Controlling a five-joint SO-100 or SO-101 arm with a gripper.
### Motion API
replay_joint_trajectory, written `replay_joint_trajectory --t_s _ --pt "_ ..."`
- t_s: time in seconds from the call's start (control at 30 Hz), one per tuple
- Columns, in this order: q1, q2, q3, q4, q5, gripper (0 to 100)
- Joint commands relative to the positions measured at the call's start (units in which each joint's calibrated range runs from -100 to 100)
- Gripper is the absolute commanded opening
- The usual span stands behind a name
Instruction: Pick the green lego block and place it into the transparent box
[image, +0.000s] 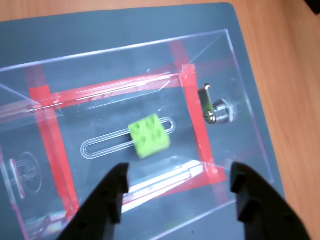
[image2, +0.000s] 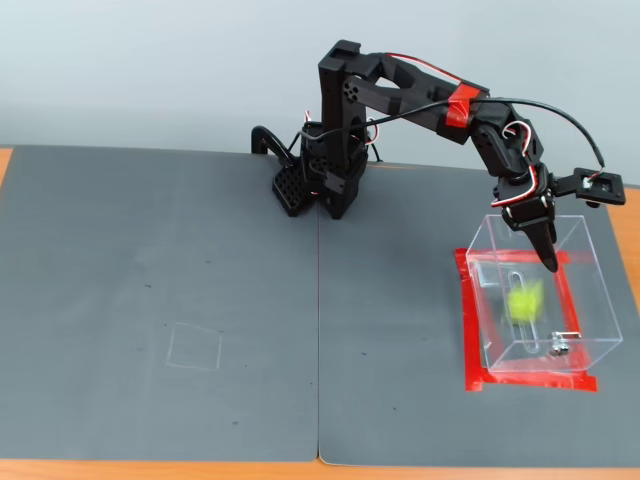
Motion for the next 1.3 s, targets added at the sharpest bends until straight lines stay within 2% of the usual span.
replay_joint_trajectory --t_s 0.0,0.37,0.63,0.97,1.27 --pt "0.5 -0.4 -3.1 -0.3 0.0 24" --pt "3.2 -3.5 -3.1 -0.3 0.0 23" --pt "8.8 -12.2 0.4 -0.3 0.0 1" --pt "17.0 -25.4 11.1 -0.3 -0.2 2" --pt "31.1 -40.5 27.2 -0.3 -0.3 2"
